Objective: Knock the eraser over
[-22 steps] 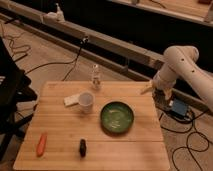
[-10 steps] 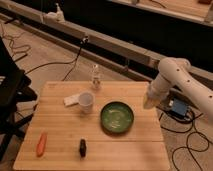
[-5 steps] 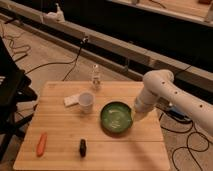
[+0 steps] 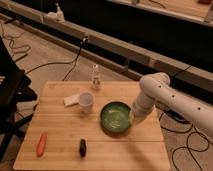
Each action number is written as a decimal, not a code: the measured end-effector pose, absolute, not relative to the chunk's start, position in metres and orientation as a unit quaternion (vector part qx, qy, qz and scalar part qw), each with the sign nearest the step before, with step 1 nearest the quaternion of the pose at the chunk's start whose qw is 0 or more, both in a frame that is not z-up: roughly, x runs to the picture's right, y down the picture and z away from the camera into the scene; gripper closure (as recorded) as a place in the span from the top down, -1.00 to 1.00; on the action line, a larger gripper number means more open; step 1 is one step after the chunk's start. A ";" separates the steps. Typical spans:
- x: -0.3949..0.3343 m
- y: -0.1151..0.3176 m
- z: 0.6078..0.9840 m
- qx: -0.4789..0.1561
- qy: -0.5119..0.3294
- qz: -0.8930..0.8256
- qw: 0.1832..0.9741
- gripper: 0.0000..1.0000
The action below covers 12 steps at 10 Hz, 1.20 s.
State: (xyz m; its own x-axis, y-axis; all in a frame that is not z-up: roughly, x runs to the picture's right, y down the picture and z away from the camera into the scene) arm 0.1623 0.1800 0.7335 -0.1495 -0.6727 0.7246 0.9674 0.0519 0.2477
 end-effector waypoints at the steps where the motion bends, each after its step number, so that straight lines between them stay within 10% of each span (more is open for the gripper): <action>1: 0.161 0.183 0.733 -0.202 -0.371 -0.664 0.617 -1.00; 12: -0.017 0.277 0.694 -0.153 -0.483 -0.723 0.470 -1.00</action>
